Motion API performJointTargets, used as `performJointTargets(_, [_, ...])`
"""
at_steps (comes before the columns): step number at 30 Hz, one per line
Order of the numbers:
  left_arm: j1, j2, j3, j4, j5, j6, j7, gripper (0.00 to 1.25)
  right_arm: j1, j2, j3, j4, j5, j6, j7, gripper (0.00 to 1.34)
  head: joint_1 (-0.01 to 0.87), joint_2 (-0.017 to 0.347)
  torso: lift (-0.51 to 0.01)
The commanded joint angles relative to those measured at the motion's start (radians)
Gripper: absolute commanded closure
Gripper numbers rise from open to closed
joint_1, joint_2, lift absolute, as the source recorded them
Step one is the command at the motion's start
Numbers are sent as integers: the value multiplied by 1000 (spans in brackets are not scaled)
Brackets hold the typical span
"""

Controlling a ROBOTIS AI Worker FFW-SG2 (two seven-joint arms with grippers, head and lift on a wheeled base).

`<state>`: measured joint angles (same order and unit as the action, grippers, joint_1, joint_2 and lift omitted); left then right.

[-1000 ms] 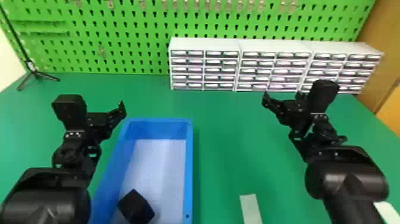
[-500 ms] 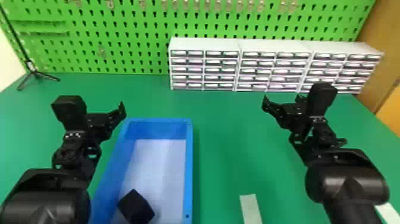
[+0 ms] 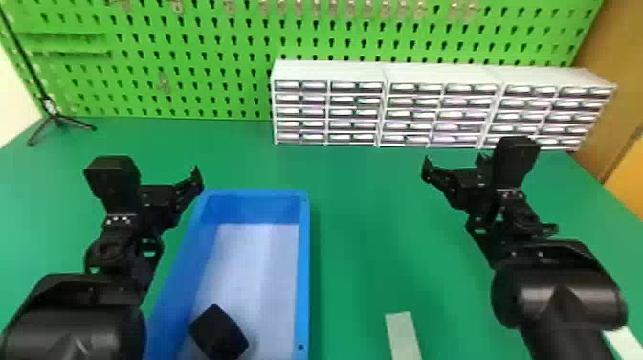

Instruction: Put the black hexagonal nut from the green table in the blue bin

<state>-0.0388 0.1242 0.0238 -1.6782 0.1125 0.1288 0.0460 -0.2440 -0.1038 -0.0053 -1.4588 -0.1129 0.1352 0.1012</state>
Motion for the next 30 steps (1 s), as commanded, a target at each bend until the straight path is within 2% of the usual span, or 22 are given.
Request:
performJointTargets(1, [2, 0, 2, 0, -2, 0, 0, 170, 3, 0, 1, 0, 1, 0, 0, 116, 683, 28, -96])
performJointTargets(30, [-7, -2, -8, 0, -14, 22, 0, 170, 14, -17, 10, 0, 4, 0, -3, 116, 683, 28, -96])
